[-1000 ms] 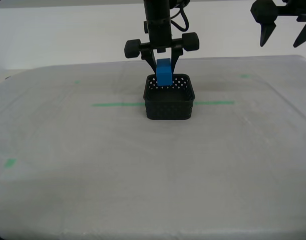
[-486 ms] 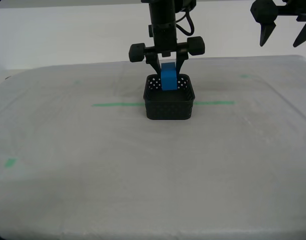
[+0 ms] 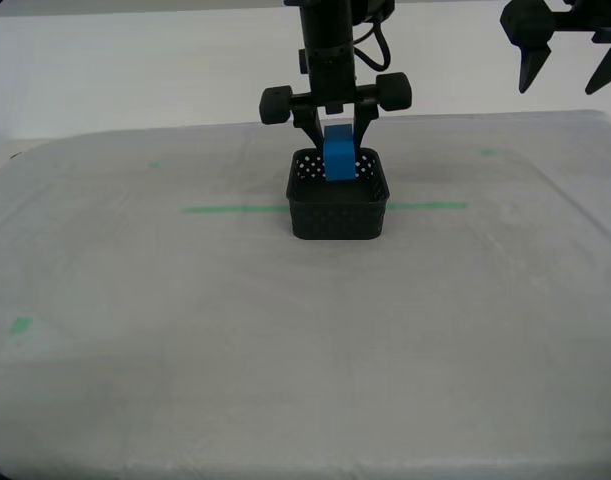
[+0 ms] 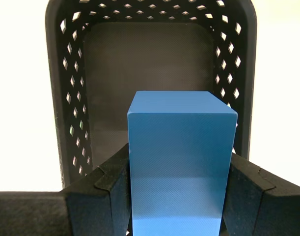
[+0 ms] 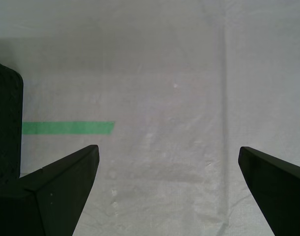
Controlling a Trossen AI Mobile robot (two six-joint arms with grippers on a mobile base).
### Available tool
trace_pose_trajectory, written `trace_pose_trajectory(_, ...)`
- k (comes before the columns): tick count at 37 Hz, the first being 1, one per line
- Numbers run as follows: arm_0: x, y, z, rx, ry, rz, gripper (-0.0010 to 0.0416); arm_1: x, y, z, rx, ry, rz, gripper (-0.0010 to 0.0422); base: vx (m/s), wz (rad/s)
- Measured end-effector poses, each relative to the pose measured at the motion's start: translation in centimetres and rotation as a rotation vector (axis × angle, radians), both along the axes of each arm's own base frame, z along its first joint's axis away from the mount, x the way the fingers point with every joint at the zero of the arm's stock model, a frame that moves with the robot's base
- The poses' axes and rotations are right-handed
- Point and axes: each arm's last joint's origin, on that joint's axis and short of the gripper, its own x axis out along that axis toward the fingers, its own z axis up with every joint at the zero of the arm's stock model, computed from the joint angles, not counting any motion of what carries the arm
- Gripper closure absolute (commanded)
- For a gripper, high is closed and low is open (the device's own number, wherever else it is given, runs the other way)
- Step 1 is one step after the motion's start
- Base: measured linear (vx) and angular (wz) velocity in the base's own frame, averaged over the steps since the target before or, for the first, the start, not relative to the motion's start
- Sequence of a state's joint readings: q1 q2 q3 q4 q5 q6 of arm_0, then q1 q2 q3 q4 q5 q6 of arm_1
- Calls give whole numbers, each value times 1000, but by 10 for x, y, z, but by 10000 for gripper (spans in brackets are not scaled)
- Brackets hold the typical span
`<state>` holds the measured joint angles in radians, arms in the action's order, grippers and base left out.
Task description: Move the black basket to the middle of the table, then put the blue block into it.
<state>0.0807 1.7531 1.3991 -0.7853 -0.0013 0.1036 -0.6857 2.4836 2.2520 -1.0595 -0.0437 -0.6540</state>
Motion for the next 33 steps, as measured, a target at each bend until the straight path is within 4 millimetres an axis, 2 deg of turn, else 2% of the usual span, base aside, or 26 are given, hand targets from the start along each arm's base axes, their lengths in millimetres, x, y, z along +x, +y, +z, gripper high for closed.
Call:
trace_pose_trajectory(8, 0, 0, 0, 0, 0, -1, 7, 0, 0, 0, 7, -5, -11, 236, 0, 0)
trace_pose_trajectory(21, 0, 0, 0, 0, 0, -1, 7, 0, 0, 1, 15, -12, -46, -2, 0, 0)
trace_pose_trajectory(25, 0, 0, 0, 0, 0, 0, 7, 0, 0, 1, 19, -15, -60, 35, 0, 0)
trace_pose_trajectory(27, 0, 0, 0, 0, 0, -1, 7, 0, 0, 1, 19, -15, -62, 31, 0, 0)
trace_pose_trajectory(30, 0, 0, 0, 0, 0, -1, 7, 0, 0, 1, 18, -14, -56, 2, 0, 0)
trace_pose_trajectory(33, 0, 0, 0, 0, 0, 0, 7, 0, 0, 1, 18, -14, -58, 20, 0, 0)
